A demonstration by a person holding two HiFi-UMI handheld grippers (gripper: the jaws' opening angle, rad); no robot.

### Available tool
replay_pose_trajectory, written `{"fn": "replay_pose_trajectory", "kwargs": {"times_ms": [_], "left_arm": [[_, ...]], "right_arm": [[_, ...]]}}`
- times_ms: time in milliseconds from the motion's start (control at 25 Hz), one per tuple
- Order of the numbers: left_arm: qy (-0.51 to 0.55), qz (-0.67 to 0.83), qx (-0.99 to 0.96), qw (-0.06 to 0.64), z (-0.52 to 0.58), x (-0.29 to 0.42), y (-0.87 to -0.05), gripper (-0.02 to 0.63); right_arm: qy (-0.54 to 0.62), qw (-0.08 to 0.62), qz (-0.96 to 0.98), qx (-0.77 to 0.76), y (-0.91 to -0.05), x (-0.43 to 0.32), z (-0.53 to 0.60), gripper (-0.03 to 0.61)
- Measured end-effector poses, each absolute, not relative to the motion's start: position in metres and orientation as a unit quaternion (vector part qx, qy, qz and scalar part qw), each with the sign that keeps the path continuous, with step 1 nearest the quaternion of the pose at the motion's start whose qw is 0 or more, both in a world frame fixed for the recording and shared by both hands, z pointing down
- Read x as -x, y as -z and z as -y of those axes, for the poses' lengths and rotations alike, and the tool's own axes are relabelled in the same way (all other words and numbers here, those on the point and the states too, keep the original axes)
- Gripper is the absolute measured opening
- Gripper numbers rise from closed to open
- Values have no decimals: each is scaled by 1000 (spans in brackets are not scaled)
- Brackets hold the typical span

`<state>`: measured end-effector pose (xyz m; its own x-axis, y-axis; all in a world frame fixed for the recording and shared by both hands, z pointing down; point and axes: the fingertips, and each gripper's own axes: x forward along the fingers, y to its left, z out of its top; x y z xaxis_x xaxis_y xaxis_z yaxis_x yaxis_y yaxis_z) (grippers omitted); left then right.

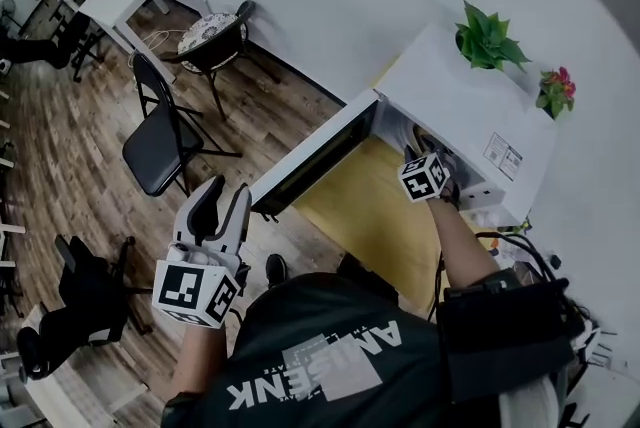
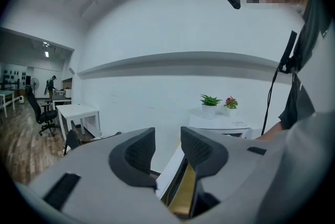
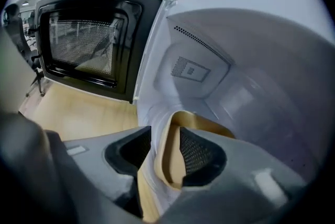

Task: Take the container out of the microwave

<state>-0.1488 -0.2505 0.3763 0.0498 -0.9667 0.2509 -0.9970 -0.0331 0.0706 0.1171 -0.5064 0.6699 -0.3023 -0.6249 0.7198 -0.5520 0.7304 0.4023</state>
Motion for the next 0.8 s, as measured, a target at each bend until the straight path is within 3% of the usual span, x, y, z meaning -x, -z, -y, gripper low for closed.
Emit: {"fn": "replay_pose_trajectory", "kwargs": {"times_ms": [320,520,800], "left_arm": [[-56,692,-711,114,241,154,-376,150],[-56,693,-710,115,237,160,-376,149],[-52,684,-719,112,230,168,-373,150]], "right_arm": [[49,501,785,-361,-678,-120,519,128],[68,520,773,-358,-680,-122,520,63],[62,520,774,-356,-677,-120,512,49]]}}
